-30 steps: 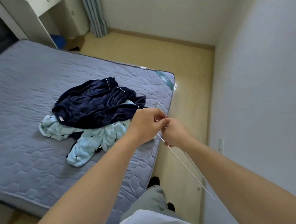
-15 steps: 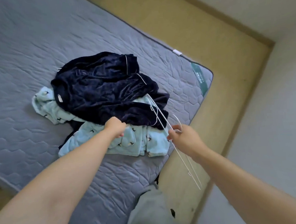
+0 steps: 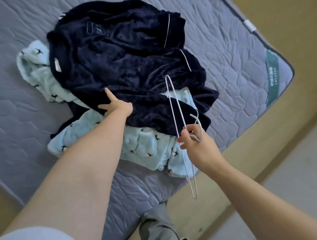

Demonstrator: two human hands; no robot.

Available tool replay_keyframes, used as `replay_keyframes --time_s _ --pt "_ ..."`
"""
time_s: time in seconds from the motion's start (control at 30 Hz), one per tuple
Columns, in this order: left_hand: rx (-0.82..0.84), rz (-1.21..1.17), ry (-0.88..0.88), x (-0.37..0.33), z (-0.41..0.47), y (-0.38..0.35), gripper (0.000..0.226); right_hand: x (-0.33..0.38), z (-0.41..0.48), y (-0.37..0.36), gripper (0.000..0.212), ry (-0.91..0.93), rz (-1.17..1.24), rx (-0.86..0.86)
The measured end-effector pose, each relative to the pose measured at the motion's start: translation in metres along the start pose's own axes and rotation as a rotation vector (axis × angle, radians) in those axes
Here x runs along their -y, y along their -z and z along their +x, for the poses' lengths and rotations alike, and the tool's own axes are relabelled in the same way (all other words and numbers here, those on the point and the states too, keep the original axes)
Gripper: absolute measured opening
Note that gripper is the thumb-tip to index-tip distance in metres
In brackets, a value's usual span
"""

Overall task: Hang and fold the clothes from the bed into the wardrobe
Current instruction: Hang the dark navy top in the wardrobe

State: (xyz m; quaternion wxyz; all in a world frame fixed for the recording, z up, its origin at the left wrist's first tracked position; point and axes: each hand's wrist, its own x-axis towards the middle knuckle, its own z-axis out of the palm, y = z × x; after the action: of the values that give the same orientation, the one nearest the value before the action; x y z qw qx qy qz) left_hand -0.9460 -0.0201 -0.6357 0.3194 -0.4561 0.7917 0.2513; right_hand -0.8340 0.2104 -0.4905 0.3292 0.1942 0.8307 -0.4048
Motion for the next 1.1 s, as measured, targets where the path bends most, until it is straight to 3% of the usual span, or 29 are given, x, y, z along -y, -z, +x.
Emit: replay_keyframes --time_s 0.17,0.4,0.5,0.63,0.8,0.87,0.93,1.07,1.1 --pt "-0.05 0.081 -0.13 -0.001 0.063 -0.024 0.116 -0.004 0.054 -0.013 0.011 0.041 -0.001 0.02" --pt "-0.252 -0.045 -0.213 0.022 0.119 -0.079 0.083 -0.017 0.116 -0.055 0.012 0.041 0.016 0.06" --pt "-0.224 -0.132 -0.235 0.027 0.116 -0.074 0.081 -0.022 0.121 -0.06 0.017 0.04 0.009 0.037" --pt "-0.213 -0.548 -0.222 0.034 0.065 -0.039 0.072 -0.015 0.104 -0.047 0.019 0.041 -0.035 0.039" --pt "-0.31 -1.095 -0.156 0.052 -0.023 0.013 0.021 0.012 0.056 -0.023 0.021 0.031 -0.085 0.085" --pt "-0.242 -1.345 -0.022 0.048 -0.048 0.042 0.016 0.026 0.03 -0.013 0.023 0.058 -0.116 0.098" --pt "-0.066 -1.579 0.056 0.043 -0.076 0.072 0.018 0.043 0.002 -0.002 0.019 0.091 -0.115 0.103" --pt "0.295 -1.619 0.106 0.044 -0.141 0.118 0.054 0.08 -0.054 0.02 0.017 0.179 -0.051 0.089" --pt "0.373 -1.609 0.101 0.047 -0.158 0.126 0.054 0.088 -0.067 0.027 0.018 0.195 -0.037 0.083"
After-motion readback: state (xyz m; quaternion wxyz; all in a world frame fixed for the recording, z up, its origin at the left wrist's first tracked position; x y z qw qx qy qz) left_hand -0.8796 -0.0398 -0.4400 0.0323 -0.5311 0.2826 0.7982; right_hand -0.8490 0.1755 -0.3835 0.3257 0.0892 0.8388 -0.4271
